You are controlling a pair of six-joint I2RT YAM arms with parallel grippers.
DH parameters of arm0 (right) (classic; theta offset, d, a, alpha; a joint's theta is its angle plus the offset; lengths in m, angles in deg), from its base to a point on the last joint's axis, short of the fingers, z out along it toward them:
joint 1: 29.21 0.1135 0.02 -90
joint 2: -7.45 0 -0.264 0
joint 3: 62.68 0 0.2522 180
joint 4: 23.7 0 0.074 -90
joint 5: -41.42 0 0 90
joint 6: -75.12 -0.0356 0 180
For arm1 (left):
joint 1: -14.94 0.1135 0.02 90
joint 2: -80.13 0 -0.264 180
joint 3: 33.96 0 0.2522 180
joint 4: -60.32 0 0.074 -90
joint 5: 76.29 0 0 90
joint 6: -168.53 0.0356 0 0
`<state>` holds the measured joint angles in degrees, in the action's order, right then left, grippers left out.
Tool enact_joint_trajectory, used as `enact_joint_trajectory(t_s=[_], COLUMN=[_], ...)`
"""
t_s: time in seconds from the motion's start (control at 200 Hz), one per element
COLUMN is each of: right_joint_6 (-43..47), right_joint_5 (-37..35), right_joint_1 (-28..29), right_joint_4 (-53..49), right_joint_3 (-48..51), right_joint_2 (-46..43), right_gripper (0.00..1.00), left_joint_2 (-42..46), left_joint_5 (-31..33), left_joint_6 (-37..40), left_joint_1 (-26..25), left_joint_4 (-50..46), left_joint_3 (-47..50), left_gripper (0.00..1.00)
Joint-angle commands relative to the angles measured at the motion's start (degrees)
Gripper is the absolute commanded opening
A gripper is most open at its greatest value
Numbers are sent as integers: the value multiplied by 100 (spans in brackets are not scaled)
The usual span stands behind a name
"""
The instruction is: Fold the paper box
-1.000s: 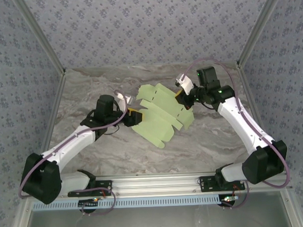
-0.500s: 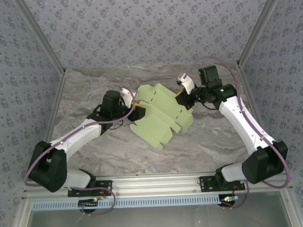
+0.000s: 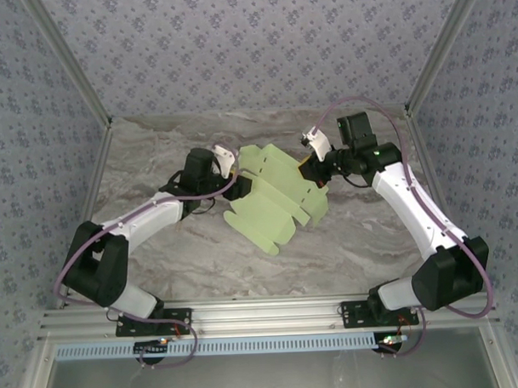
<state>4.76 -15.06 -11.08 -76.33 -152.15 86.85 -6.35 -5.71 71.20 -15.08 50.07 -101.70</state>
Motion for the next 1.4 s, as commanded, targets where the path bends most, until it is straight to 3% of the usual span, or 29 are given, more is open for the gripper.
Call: enact_joint_trajectory(t_s=[0.0,0.16,0.36,0.645,1.139,1.394], right_joint_6=[-136,-219,-291,-416,-1032,-780], right_joint_5=[105,18,-168,-234,433,121], right_joint_1=[-29,-29,-29,-31,4,-63], right_joint_4=[-51,48,119,195,920,558], right_joint_3=[-175,-158,-151,-140,82,69], right_joint_2=[38,93,154,186,221,223], right_gripper=[0,0,0,0,0,0], left_joint_2=[12,122,293,361,-196,1], left_joint_5=[-686,-1229,-1198,-1257,-1236,-776], left_joint_6=[-40,-132,-148,-168,-410,-325], left_joint_1=[-18,-100,-258,-447,-723,-723], left_joint_4=[313,404,392,670,1230,1059], left_joint_3=[-142,-70,87,327,267,348], left_gripper=[55,48,43,44,46,46])
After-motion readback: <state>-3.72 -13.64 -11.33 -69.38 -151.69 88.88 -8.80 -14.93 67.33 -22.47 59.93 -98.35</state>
